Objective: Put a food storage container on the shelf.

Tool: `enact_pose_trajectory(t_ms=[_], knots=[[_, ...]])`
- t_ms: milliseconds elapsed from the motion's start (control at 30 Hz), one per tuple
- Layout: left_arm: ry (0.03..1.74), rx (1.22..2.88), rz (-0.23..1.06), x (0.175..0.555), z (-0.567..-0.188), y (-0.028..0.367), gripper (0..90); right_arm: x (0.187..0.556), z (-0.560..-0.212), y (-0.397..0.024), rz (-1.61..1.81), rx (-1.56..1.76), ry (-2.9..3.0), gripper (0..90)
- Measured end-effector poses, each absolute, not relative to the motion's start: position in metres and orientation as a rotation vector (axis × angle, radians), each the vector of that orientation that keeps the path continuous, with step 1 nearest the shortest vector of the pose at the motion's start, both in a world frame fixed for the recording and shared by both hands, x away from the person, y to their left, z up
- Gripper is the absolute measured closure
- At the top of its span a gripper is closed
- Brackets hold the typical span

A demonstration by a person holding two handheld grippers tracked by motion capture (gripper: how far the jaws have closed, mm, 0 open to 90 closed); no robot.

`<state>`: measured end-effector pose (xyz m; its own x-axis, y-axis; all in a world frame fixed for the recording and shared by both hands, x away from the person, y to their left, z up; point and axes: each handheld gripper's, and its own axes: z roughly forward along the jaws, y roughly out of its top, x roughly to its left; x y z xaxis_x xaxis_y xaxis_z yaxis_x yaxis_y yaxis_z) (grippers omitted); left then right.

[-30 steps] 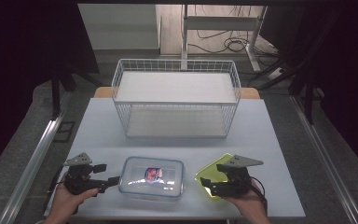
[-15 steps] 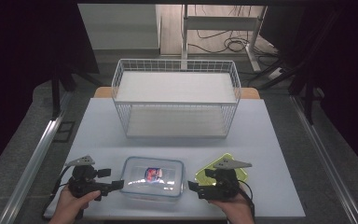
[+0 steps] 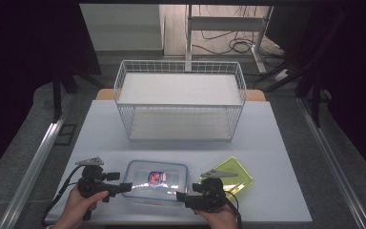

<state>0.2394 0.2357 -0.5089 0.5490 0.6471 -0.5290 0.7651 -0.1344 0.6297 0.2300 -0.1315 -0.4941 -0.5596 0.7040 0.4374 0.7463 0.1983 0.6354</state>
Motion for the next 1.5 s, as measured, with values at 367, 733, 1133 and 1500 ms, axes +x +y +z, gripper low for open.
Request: enact_pose_trajectory(t_ms=[367,733,1133,1500], knots=[[1.162,1.844,-0.215,0.25,-0.518,0.231,17.5,0.241,-0.497,-0.123,-1.288,-1.465,-2.355,25.5],[1.157,1.825,-0.296,0.254,-0.522,0.227,19.7,0.246,-0.497,-0.125,-1.268,-1.463,-2.332,26.0],[1.155,1.816,-0.251,0.247,-0.52,0.227,22.7,0.244,-0.493,-0.125,-1.273,-1.446,-2.367,30.1],[1.089,1.84,-0.118,0.223,-0.513,0.228,27.6,0.234,-0.489,-0.128,-1.31,-1.397,-2.416,33.4]])
